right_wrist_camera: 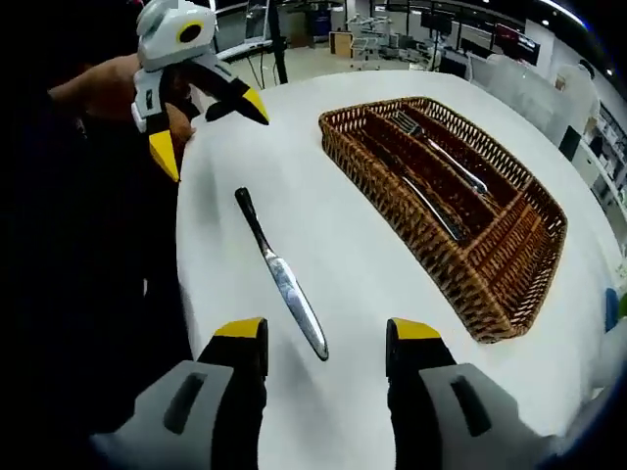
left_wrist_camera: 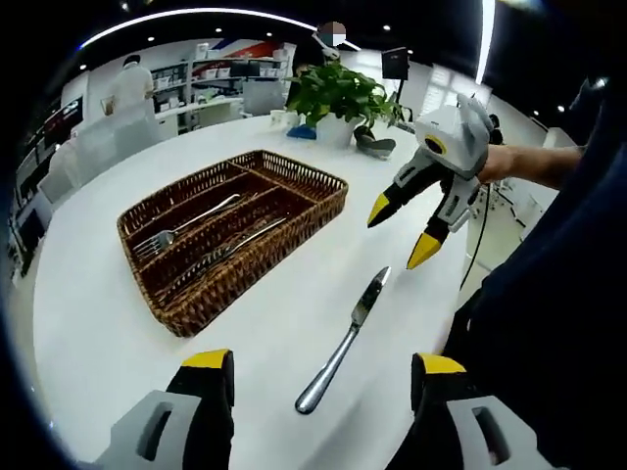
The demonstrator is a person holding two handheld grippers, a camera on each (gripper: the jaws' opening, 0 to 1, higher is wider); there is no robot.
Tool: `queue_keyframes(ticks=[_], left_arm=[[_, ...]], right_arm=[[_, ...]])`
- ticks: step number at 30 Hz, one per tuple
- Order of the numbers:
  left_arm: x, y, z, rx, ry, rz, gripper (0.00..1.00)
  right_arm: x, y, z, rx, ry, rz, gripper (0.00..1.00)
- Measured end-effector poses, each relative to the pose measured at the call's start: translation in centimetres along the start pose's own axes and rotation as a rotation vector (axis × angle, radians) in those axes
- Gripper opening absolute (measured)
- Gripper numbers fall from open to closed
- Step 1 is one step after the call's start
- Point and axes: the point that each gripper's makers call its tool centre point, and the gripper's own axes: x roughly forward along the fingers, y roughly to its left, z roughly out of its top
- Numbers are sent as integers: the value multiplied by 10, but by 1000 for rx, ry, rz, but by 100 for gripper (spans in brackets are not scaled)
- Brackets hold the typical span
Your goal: Arrange the knives, forks, and spoons in their matching storage slots by inserting each utensil handle-first until every utensil is classified and aligned in the correct compartment
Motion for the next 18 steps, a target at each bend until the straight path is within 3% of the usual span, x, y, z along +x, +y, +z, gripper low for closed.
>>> queue_keyframes(ticks=[6, 10, 18], left_arm=[[15, -16, -5, 46, 46, -63, 66], [22, -24, -10, 69, 86, -101, 62], [34, -29, -11, 88, 118, -150, 51]], right_arm=[[25, 19, -4, -135, 54, 69, 38], [34, 23, -3, -165, 81, 98, 29], [43, 18, -10, -161, 130, 117, 25]])
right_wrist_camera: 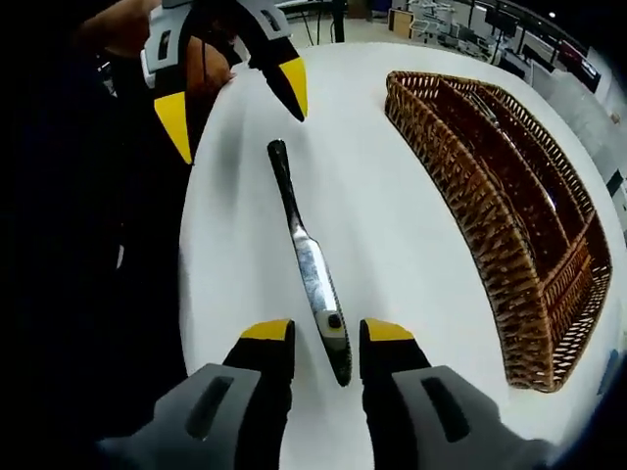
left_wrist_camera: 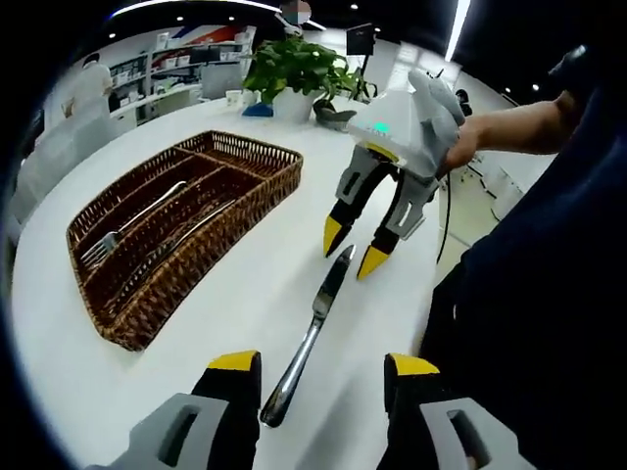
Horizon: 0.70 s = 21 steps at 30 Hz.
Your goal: Arrange the knives, forks, and spoons in their matching storage slots by inserting each utensil handle-first until every utensil is classified and aligned in the correct compartment
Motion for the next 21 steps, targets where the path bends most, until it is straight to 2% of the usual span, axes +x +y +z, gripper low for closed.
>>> queue_keyframes(ticks=[7, 11, 14, 15, 18, 19, 21], left_arm=[[10, 1, -3, 17, 46, -30, 46], [14, 4, -6, 27, 67, -36, 45], [19, 6, -6, 43, 72, -34, 43], [20, 7, -5, 55, 70, -35, 41], [25, 9, 0, 88, 43, -32, 37], [26, 9, -1, 88, 45, -34, 37], [29, 9, -1, 102, 49, -40, 37]], right_arm=[[1, -4, 0, 21, 13, 4, 18], [2, -2, -1, -45, 51, -8, 19], [2, -2, -2, -139, 82, -31, 18], [3, 1, -1, -116, 85, -23, 16], [4, 3, -2, -118, 105, -28, 11], [4, 5, -2, -132, 108, -24, 10], [4, 3, -1, -103, 117, -31, 10]])
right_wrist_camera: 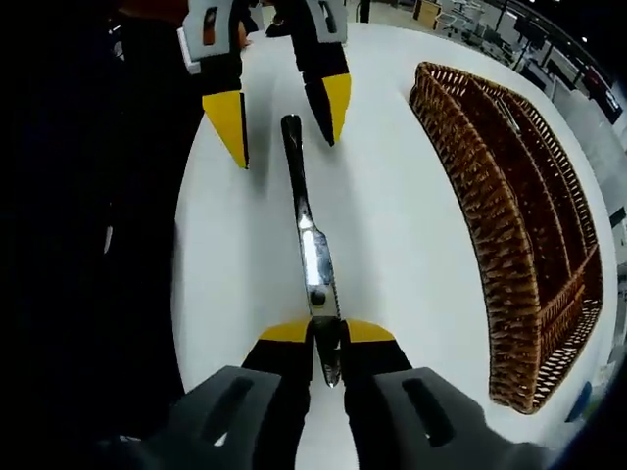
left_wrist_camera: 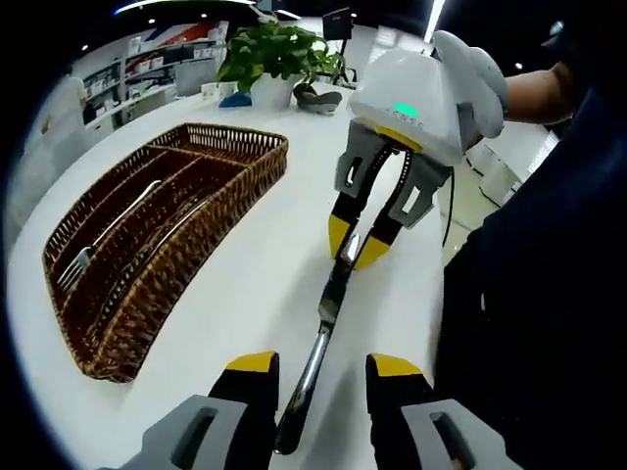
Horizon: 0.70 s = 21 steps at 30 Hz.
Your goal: Arrange the knives, forks, and spoons in their matching storage slots by inserting each utensil handle-first until every utensil is classified and aligned in the correct compartment
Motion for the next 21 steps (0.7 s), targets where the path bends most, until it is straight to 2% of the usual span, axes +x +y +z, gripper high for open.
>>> queue_keyframes(ticks=[5, 8, 14, 17, 21], left_arm=[[7, 2, -2, 68, 24, -4, 33], [12, 0, -6, 116, 63, -23, 32], [13, -2, -7, 132, 81, -50, 29], [17, -3, -7, 171, 98, -64, 28], [21, -4, -4, 211, 89, -77, 25]], right_arm=[[0, 1, 0, -53, 27, 9, 8], [-2, 2, 0, -45, 8, 0, 8], [-7, 4, 0, -23, -21, -3, 8], [-12, 2, 4, -24, -36, -15, 8], [-18, 3, 7, -21, -41, -11, 8]])
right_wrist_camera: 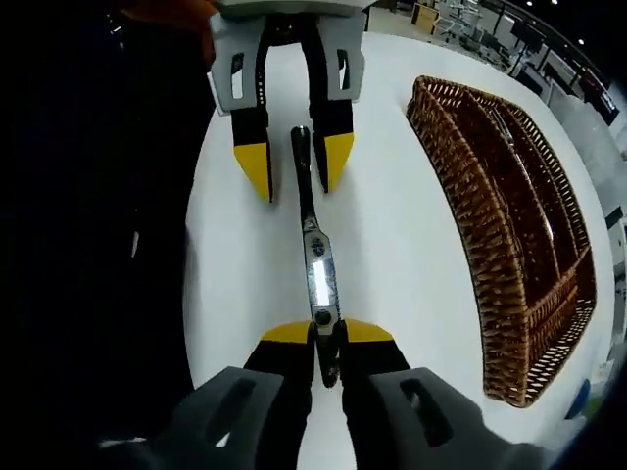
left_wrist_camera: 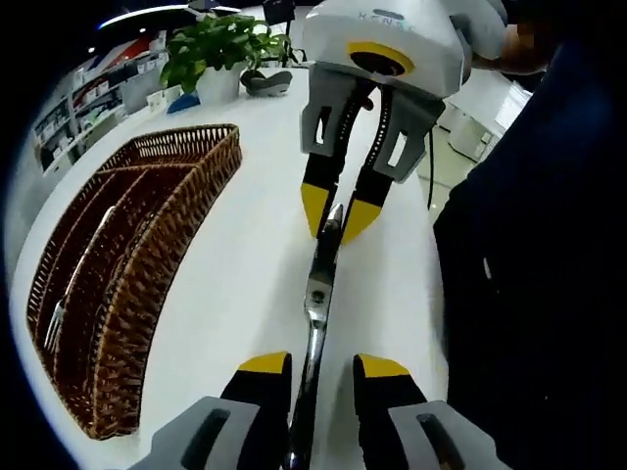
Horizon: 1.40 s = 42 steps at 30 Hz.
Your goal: Arrange the knives, forks, and spoons in their matching storage slots by inserting each utensil handle-first until every utensil is classified and aligned in the correct compartment
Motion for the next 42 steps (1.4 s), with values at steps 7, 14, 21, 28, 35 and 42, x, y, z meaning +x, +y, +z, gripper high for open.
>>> queue_keyframes(ticks=[7, 14, 21, 28, 35, 42], left_arm=[[6, -1, -1, 68, 17, 1, 16], [7, 3, -4, 117, 48, 44, 8], [8, 0, -7, 149, 82, 51, 7], [-2, -1, -4, 158, 86, 68, 6], [-18, 9, 3, 172, 109, 88, 6], [-40, 31, 16, 210, 125, 134, 6]], right_arm=[[-8, 0, 5, 9, -9, -2, 8], [-8, 1, 5, 7, -12, -1, 8], [-5, 3, 5, 9, -24, 8, 8], [-10, 4, 8, 29, -42, 16, 8], [-20, -6, 18, 25, -75, -1, 8], [-35, -31, 31, 7, -117, -34, 8]])
